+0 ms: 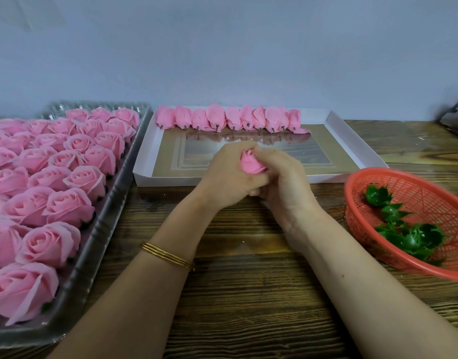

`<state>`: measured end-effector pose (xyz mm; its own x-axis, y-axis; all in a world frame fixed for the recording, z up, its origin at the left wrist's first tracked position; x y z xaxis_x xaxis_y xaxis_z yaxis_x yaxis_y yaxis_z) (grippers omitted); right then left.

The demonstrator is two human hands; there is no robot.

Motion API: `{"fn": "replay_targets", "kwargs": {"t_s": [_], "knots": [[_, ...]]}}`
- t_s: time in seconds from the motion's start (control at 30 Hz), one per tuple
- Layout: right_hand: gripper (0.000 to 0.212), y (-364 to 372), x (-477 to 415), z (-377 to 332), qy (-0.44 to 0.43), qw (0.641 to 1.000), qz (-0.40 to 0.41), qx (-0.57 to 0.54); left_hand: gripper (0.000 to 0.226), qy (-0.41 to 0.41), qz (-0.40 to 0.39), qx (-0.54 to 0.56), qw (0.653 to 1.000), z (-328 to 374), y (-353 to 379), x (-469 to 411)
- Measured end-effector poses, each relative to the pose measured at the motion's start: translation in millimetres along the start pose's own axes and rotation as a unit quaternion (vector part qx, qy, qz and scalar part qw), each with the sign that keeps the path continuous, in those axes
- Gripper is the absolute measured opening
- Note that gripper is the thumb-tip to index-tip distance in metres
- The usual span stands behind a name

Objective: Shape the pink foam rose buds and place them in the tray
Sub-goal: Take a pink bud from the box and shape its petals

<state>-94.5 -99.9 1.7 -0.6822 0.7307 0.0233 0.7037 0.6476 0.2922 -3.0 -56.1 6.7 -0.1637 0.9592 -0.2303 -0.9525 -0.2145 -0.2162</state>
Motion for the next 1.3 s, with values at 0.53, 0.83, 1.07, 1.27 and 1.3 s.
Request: {"fn": "replay_targets", "kwargs": {"t_s": [0.53,0.83,1.07,1.27,1.3], "knots": [[0.023,2,-2,6,-0.014,0.999,-0.032,-0.037,0.02,-0.01,0.067,0.047,0.997,7,1,1],[0.028,7,9,6,-0.086,0.993,0.001,0.075,0.017,-0.002,0.232,0.097,0.968,2,-14,0],[0.027,9,9,6,-0.076,0.995,-0.023,0.067,0.018,-0.004,0.227,0.1,0.969,1,-9,0],[0.02,11,10,7,-0.088,0.991,-0.043,0.092,0.019,-0.015,0.213,0.12,0.97,-1,-9,-1],[0.019,11,10,7,-0.086,0.991,-0.045,0.089,0.019,-0.021,0.207,0.132,0.969,-2,-9,-1]]}}
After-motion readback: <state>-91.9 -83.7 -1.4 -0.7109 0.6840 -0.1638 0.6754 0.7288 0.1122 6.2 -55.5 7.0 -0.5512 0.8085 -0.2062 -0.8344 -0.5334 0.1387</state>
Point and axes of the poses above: each hand's wrist, its own x-axis away from the middle knuckle, its own y-axis out of the palm, z = x × y, the point moved 3 cm from there along -x, towards the middle knuckle, and after that the axes turned 8 degrees about -z, right-handed, at the moved point
